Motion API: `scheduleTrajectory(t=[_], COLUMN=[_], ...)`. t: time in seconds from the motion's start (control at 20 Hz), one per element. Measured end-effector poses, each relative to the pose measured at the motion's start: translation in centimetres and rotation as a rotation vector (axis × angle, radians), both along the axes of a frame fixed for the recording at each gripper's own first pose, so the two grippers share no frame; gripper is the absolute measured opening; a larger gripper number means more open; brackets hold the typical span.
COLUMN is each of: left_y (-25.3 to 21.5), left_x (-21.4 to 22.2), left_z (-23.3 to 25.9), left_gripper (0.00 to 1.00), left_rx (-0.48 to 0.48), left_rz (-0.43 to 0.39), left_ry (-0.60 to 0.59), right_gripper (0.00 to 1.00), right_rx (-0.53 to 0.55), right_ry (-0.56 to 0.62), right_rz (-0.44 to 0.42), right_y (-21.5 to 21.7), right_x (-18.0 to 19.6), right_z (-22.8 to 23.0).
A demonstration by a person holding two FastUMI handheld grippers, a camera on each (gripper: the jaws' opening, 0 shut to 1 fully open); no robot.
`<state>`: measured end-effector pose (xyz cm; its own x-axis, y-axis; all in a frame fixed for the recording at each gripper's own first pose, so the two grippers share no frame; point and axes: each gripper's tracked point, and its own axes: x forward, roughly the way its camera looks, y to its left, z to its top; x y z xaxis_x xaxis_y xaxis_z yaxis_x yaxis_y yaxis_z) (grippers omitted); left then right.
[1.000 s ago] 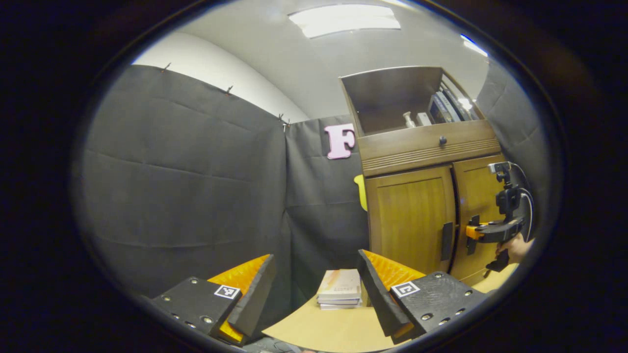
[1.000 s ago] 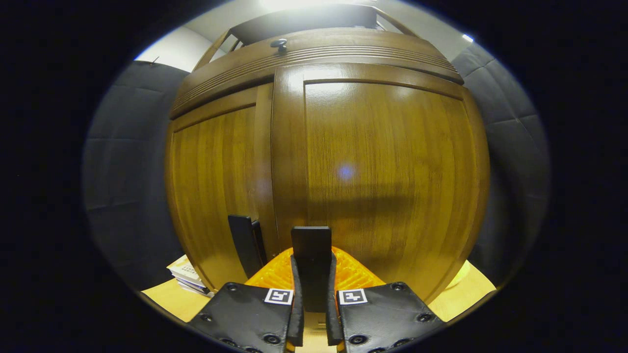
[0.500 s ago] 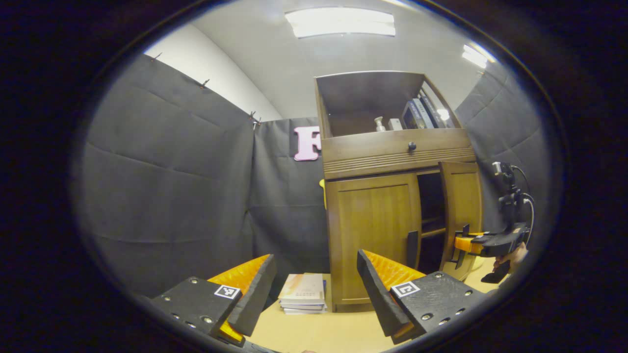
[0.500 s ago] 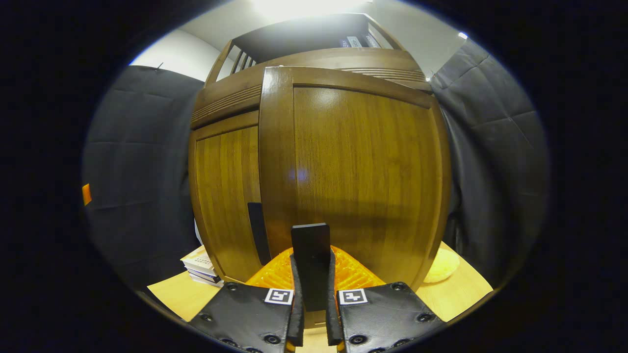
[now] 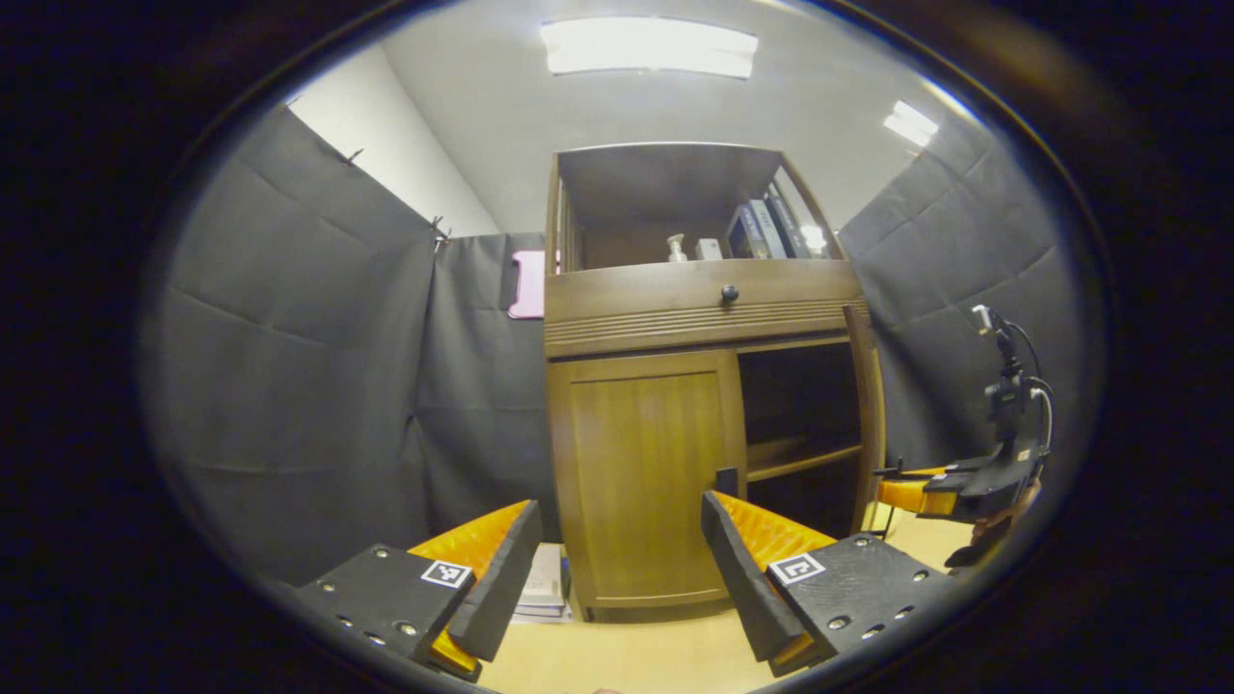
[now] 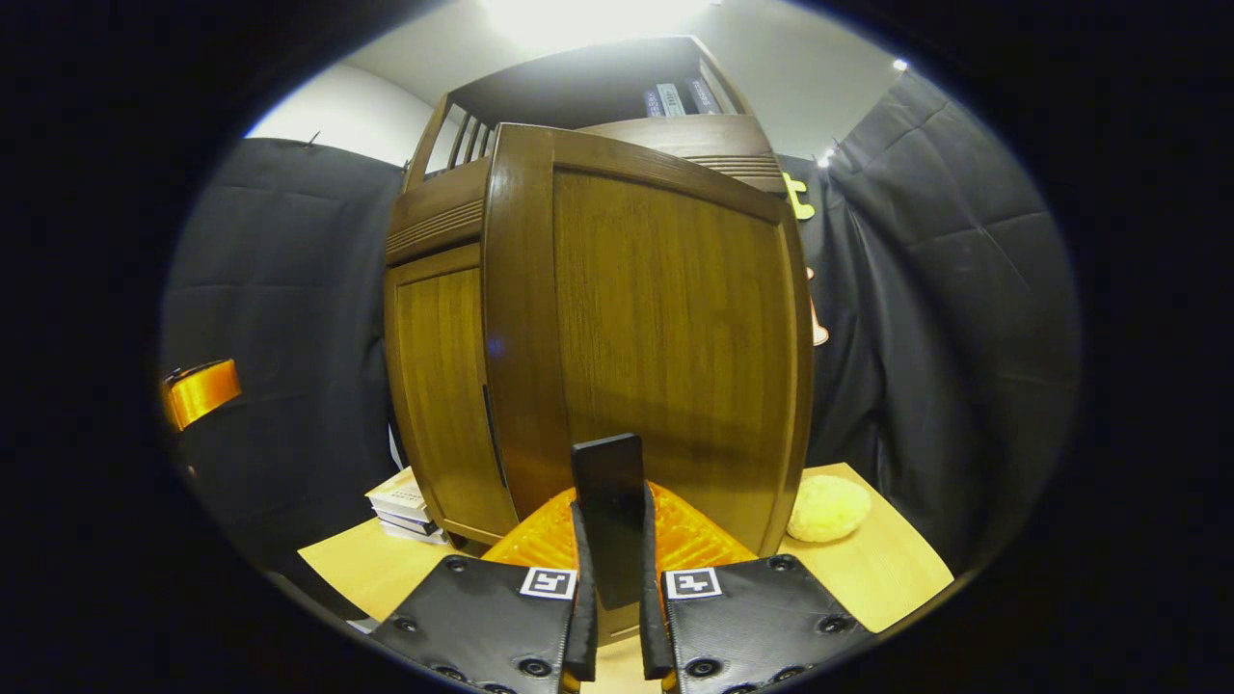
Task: Open the right door of the double-door shoe cabinet with the right hand, and open the left door with the left hand.
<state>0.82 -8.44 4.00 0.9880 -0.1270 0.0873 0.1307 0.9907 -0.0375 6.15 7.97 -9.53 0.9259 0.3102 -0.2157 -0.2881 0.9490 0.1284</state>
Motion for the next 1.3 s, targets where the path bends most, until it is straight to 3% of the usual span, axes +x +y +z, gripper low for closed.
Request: scheduleTrajectory(t=[0.4, 0.65, 1.3], left_y=[-7.3, -10.6, -14.2], left_x=[1.1, 1.3, 2.1], left_z=[0.5, 0.4, -0.5], left_gripper=[0.99, 0.99, 0.98], left_rx=[-0.001, -0.003, 0.014], left_rz=[-0.146, -0.213, -0.284], left_ry=[-0.006, -0.004, 0.028], right_gripper=[0.16, 0.19, 0.12], right_rx=[-0.015, -0.036, -0.068], right_ry=[-0.023, -0.023, 0.038], right_rz=[-0.047, -0.112, -0.317], right_y=[-5.1, -9.0, -19.9], right_x=[-2.6, -3.2, -6.1], right_z=[0.2, 0.1, -1.7])
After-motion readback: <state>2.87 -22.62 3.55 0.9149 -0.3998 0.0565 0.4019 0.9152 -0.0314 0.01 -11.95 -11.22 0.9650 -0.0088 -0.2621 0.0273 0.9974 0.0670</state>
